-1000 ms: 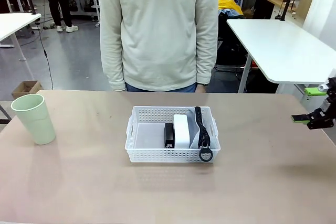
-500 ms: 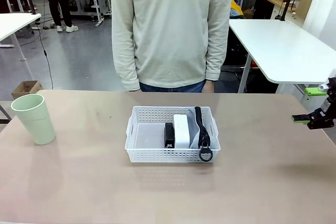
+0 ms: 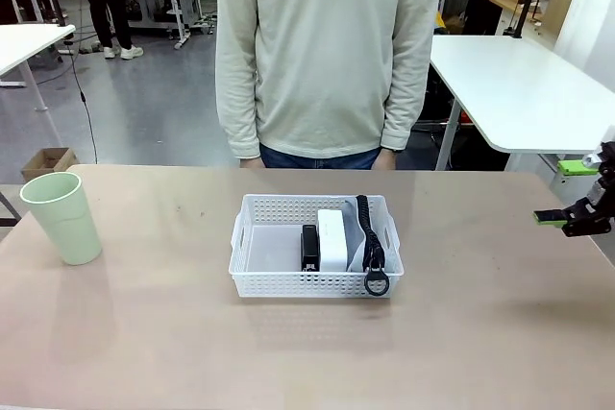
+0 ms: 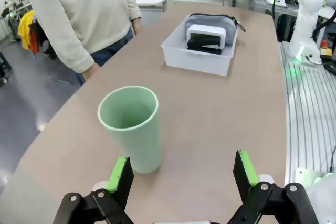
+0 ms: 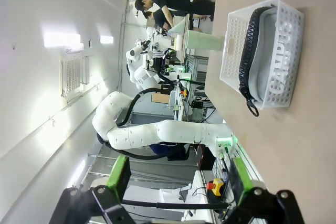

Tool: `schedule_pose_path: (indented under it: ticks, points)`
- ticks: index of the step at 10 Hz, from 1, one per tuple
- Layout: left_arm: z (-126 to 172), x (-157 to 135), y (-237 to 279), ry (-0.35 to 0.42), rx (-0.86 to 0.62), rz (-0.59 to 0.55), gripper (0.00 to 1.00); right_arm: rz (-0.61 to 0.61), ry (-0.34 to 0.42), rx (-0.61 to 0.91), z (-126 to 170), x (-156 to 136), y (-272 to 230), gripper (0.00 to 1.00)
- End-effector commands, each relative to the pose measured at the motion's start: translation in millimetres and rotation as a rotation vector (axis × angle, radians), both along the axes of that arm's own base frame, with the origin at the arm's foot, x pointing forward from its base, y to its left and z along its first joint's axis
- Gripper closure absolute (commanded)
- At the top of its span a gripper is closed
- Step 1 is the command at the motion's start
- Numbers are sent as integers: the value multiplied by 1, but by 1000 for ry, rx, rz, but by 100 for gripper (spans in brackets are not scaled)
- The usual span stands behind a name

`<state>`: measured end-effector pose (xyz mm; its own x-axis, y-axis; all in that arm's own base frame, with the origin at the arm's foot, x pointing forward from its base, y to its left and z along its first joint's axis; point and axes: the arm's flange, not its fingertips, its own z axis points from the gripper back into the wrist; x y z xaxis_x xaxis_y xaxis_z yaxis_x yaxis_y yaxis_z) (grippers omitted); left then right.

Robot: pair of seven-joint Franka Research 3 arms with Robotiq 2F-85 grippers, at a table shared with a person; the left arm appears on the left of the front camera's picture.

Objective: Efficiently arrange items inside the basket to fit them all.
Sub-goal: Pick up the Reusable plastic cup and place it inside the Organizing basket.

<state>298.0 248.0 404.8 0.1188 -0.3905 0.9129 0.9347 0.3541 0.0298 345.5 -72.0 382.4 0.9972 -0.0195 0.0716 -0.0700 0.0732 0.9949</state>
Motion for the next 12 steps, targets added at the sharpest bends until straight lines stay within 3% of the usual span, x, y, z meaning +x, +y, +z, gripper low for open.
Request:
schedule_pose_path:
  ticks: [1, 3, 4, 6, 9, 11, 12]
  points:
    - [16, -1, 0, -3, 16, -5, 0, 4, -15, 10, 4, -2, -1, 0]
    - [16, -1, 0, -3, 16, -5, 0, 4, -15, 10, 4, -2, -1, 0]
    - [1, 2, -1, -3, 5, -2, 0, 4, -15, 10, 4, -2, -1, 0]
    - [-33, 30, -21, 69, 34, 61, 0, 4, -15, 10, 4, -2, -1, 0]
    - [-75, 50, -33, 146, 72, 109, 0, 4, -15, 10, 4, -2, -1, 0]
    - [-89, 55, -39, 220, 78, 72, 0, 4, -15, 10, 4, -2, -1, 0]
    - [-89, 58, -43, 213, 71, 99, 0, 4, -15, 10, 4, -2, -1, 0]
